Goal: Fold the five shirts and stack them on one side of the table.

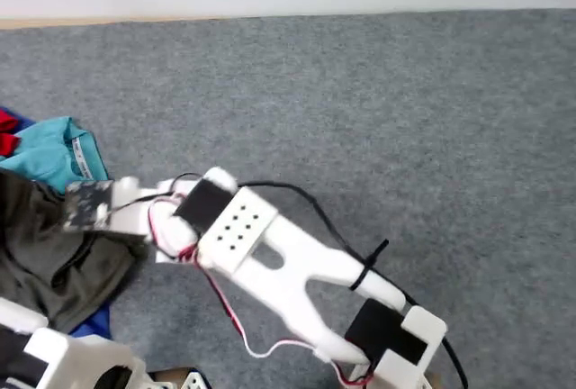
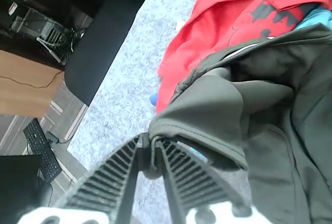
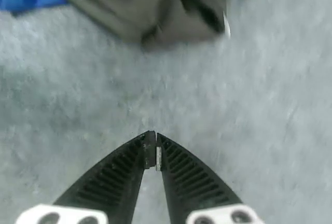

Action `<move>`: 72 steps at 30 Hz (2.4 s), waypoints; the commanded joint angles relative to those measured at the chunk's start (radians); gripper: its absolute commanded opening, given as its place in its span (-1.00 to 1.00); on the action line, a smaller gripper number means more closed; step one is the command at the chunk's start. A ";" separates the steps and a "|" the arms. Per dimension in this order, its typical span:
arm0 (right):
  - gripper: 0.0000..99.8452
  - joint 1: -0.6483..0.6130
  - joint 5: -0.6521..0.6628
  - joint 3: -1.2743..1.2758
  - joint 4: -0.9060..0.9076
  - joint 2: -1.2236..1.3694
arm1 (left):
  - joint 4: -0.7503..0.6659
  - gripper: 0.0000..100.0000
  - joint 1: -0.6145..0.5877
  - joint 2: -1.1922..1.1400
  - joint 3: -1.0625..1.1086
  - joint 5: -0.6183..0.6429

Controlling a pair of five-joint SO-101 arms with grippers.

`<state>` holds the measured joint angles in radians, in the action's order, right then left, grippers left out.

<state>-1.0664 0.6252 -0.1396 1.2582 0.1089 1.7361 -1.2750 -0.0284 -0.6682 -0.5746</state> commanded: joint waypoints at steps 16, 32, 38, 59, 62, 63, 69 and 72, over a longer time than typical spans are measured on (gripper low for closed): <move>-0.86 -0.044 0.129 -0.049 -0.136 0.067 | 0.015 -0.99 -0.008 0.071 0.104 0.009; -0.86 0.384 -0.149 -0.044 0.265 -0.234 | -0.037 -1.00 0.430 0.470 0.059 0.100; -0.86 0.587 -0.201 -0.043 0.441 -0.306 | -0.203 -1.00 0.681 0.552 0.059 0.152; -0.86 0.875 -0.201 0.506 0.360 -0.555 | -0.743 -0.99 1.264 0.295 -0.136 0.209; -0.86 0.878 -0.201 0.571 0.309 -0.596 | -0.741 -0.99 1.326 0.206 -0.211 0.209; -0.86 0.878 -0.201 0.588 0.298 -0.605 | -0.741 -0.99 1.343 0.180 -0.232 0.207; -0.86 0.878 -0.201 0.680 0.252 -0.625 | -0.743 -0.99 1.453 0.038 -0.367 0.178; -0.86 0.878 -0.201 0.695 0.251 -0.622 | -0.749 -0.99 1.498 -0.023 -0.430 0.129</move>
<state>-0.1995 0.4335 0.5631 1.5190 -0.4787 1.0180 0.1826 -0.0253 -1.0165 -0.4058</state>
